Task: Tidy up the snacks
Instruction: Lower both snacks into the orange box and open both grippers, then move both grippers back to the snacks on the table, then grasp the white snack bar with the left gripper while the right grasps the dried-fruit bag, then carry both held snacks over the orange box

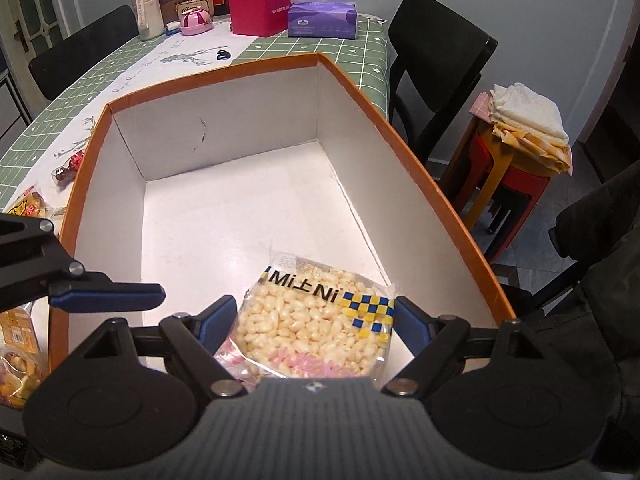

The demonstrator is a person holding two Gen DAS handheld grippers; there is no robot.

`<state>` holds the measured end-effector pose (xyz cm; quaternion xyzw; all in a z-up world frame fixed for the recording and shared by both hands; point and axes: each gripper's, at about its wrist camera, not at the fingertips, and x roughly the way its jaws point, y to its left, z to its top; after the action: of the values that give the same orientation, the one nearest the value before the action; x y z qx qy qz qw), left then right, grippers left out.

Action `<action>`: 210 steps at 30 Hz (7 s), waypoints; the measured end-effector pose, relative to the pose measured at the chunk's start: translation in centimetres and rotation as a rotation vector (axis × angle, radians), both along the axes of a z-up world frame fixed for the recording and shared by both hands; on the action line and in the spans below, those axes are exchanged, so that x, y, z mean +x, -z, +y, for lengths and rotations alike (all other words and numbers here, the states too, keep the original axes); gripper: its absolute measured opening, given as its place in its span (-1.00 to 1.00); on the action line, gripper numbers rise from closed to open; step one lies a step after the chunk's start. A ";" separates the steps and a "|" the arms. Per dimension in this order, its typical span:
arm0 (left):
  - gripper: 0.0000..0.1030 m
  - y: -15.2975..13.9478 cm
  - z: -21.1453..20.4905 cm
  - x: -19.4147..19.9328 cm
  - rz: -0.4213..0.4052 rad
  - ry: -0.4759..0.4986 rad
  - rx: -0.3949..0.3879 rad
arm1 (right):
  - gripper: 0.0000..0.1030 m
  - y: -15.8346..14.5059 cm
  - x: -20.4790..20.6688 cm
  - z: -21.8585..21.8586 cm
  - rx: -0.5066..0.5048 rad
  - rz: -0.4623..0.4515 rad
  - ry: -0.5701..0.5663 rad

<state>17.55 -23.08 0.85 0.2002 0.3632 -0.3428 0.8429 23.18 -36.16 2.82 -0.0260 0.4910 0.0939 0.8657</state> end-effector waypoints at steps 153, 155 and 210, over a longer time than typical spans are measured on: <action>0.03 3.1 28.1 -16.1 -0.061 -0.505 -0.246 | 0.22 1.1 -20.8 17.3 0.164 -0.342 0.071; 0.03 2.6 28.3 -16.3 -0.071 -0.506 -0.253 | 0.22 0.8 -21.1 17.3 0.166 -0.349 0.069; 0.03 -5.7 11.2 -7.1 -0.221 -0.111 -0.244 | 0.22 -8.1 -15.8 4.1 0.044 -0.528 0.124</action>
<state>10.45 -11.91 6.57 0.1123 0.2346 -0.3131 0.9134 7.37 -32.07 10.97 -0.0007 0.2469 0.0414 0.9682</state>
